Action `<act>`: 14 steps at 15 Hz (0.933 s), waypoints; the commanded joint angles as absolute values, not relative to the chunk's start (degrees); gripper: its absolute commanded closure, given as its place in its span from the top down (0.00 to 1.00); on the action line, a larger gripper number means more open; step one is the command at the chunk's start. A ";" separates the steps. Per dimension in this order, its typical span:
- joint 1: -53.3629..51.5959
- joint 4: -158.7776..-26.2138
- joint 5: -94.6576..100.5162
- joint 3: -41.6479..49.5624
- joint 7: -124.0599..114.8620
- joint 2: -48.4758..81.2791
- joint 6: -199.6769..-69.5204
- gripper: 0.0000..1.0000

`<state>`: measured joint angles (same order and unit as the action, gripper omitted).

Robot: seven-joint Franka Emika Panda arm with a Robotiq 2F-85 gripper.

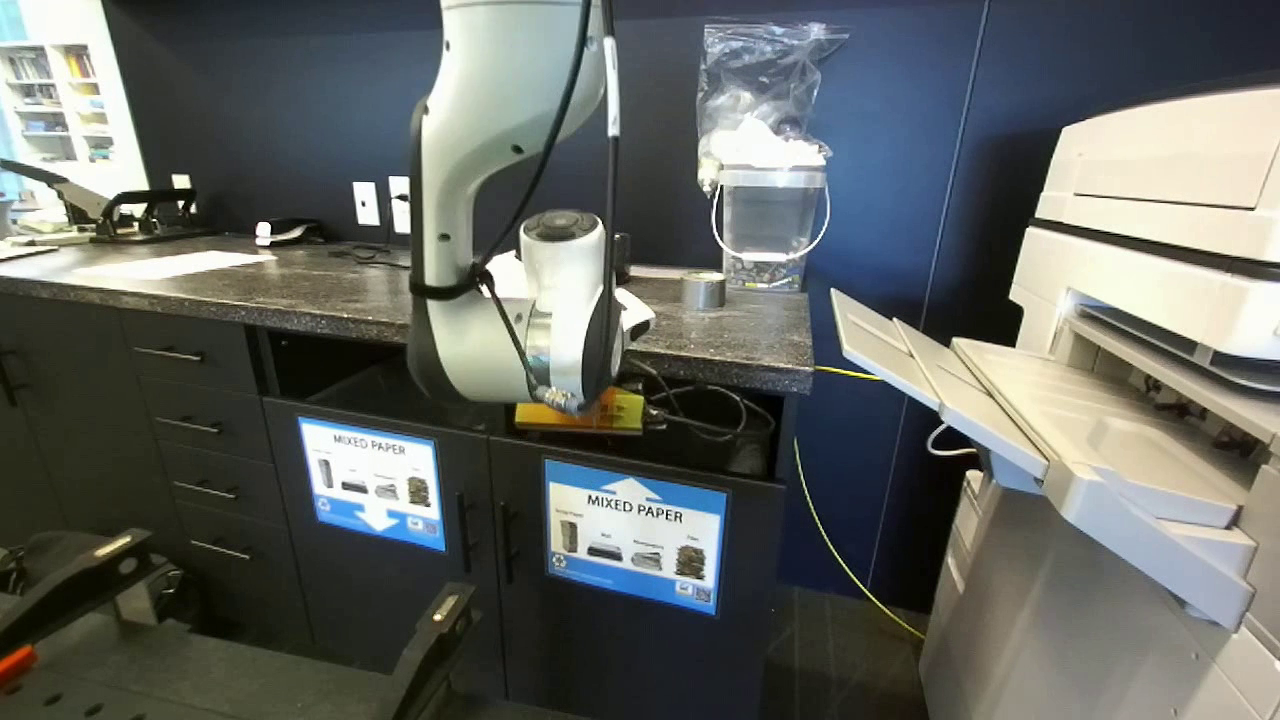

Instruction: Pick up the three papers from the countertop and put them in the bin on the right

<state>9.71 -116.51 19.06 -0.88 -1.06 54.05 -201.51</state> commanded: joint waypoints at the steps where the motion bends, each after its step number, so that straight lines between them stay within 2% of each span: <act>1: 7.05 -125.28 16.53 -1.16 1.91 40.74 -186.41 1.00; 6: 5.01 -123.27 13.30 -4.27 5.97 28.79 -163.05 1.00; 14: 2.79 -111.55 4.61 -7.16 12.98 20.54 -140.05 1.00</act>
<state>3.99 -116.05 8.25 -6.79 10.63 21.87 -145.98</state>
